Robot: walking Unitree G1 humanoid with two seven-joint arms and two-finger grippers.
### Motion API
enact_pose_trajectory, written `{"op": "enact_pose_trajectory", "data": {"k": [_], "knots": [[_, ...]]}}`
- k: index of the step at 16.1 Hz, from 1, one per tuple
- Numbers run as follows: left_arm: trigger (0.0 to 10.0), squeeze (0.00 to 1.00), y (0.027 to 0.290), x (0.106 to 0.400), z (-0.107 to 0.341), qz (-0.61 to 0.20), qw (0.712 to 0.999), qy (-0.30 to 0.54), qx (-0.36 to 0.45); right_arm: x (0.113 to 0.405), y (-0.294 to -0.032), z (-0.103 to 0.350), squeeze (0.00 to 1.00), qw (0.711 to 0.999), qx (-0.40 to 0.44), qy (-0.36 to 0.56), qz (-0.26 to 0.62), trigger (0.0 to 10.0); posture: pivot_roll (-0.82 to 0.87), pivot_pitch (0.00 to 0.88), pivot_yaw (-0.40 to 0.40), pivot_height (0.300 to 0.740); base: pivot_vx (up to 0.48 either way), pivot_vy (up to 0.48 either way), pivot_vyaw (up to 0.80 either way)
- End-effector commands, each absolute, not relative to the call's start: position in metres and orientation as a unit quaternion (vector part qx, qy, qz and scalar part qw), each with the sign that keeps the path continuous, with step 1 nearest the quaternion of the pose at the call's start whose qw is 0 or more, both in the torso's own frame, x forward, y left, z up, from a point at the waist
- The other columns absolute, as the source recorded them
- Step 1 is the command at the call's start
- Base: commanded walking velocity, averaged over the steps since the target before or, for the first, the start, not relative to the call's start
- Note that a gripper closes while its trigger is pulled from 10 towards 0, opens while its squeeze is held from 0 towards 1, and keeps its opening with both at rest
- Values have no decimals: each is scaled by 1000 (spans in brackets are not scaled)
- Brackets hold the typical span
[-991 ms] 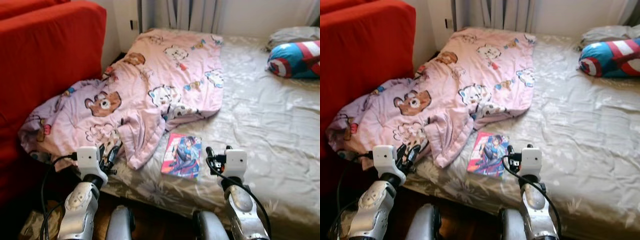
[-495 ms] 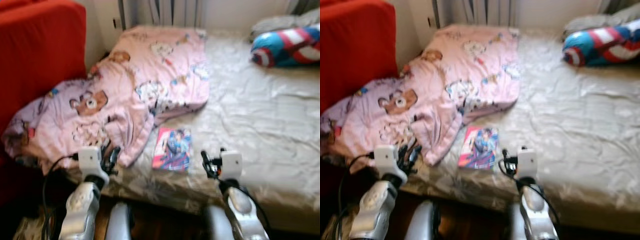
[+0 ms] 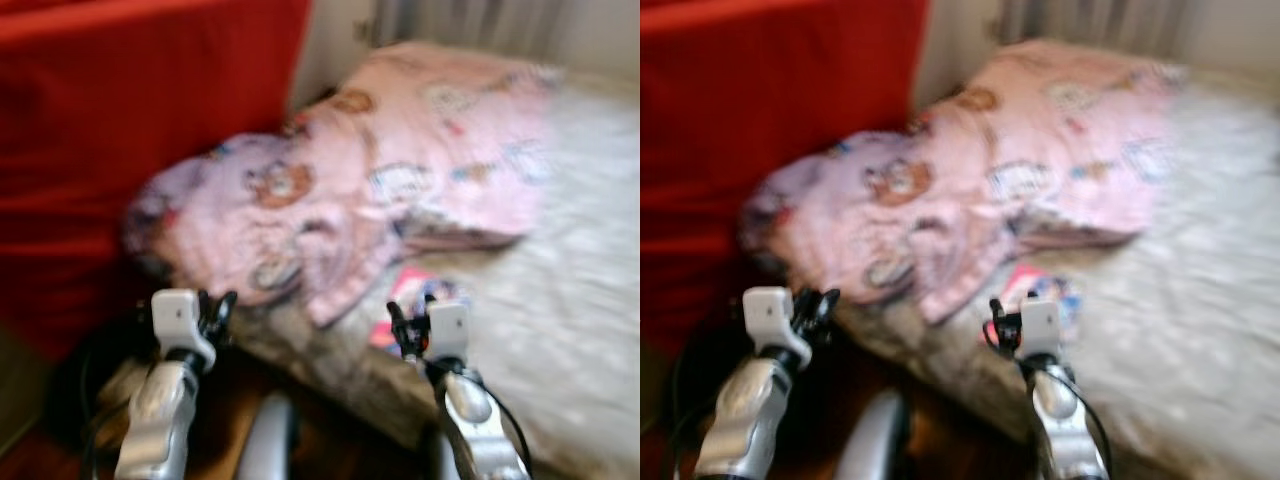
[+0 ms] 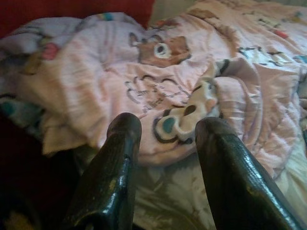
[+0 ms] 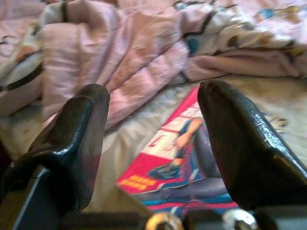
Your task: Clean up the room
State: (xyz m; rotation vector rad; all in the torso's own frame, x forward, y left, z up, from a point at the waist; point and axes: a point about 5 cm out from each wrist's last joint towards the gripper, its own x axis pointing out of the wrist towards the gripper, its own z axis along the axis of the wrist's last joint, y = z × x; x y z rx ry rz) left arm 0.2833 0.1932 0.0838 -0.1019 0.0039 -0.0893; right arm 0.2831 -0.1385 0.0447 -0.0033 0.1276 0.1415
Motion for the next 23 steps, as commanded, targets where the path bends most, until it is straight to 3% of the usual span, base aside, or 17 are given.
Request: {"op": "enact_pose_trajectory", "data": {"k": [1, 12, 23], "knots": [[10000, 0, 194, 281, 82, -45, 998, 7, -50, 280, -140, 41, 0, 995, -4, 72, 69, 10000, 1, 108, 6, 581, 0, 0, 800], [10000, 0, 192, 280, 80, -53, 997, 12, -49, 281, -178, 26, 0, 984, 75, 126, -97, 10000, 8, 116, 7, 581, 0, 0, 73], [10000, 0, 189, 285, 83, -67, 996, 17, -51, 296, -192, 16, 0, 969, 112, 180, -127, 10000, 34, 143, 21, 581, 0, 0, 0]]}}
